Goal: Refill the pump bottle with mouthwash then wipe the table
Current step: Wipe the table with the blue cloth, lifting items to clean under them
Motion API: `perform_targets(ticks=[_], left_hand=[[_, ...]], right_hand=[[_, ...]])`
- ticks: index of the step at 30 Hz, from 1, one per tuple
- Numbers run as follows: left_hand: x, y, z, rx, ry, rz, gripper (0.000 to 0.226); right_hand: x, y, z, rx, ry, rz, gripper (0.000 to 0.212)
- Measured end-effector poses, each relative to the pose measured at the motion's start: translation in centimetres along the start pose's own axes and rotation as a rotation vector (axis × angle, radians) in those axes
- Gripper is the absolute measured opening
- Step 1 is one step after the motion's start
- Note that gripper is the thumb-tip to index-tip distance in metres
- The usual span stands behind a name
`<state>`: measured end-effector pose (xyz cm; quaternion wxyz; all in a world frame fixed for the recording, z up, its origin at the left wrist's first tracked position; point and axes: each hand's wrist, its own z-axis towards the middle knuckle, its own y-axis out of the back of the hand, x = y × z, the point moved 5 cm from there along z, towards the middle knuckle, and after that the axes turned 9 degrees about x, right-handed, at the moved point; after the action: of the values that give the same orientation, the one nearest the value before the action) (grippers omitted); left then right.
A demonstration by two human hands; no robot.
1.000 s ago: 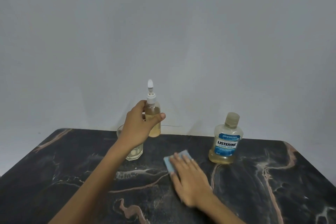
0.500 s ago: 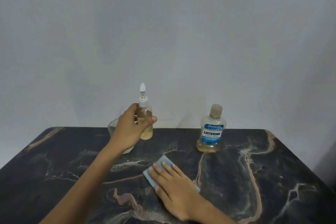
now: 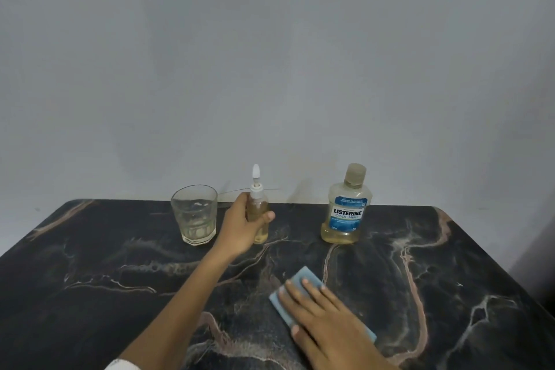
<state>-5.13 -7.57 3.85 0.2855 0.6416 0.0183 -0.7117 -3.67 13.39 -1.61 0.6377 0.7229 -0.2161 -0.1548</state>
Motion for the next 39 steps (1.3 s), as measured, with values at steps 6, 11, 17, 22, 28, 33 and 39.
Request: perform_targets(ticks=[6, 11, 17, 22, 28, 33, 39], left_hand=[[1.2, -1.3, 1.0, 0.023, 0.028, 0.016, 0.030], [1.0, -2.7, 1.0, 0.044, 0.017, 0.002, 0.030], [1.2, -2.6, 1.0, 0.058, 0.051, 0.005, 0.036], [1.0, -1.7, -1.0, 0.011, 0.067, 0.083, 0.079], [1.2, 1.2, -5.4, -0.121, 0.042, 0.155, 0.067], [0.0, 3.4, -8.4, -0.412, -0.067, 0.287, 0.028], [1.8, 6.9, -9.2, -0.636, 0.119, 0.355, 0.070]], right_hand=[[-6.7, 0.5, -3.8, -0.056, -0.316, 0.110, 0.060], [-7.6, 1.6, 0.0, -0.110, -0.459, 0.093, 0.059], [0.4, -0.4, -0.5, -0.049, 0.039, -0.004, 0.046], [-1.8, -1.9, -4.6, -0.086, 0.101, -0.165, 0.047], [-4.4, 0.6, -1.2, -0.102, -0.216, -0.002, 0.057], [2.0, 0.8, 0.2, -0.052, -0.107, -0.055, 0.056], [2.6, -1.0, -4.0, -0.086, 0.011, -0.272, 0.061]])
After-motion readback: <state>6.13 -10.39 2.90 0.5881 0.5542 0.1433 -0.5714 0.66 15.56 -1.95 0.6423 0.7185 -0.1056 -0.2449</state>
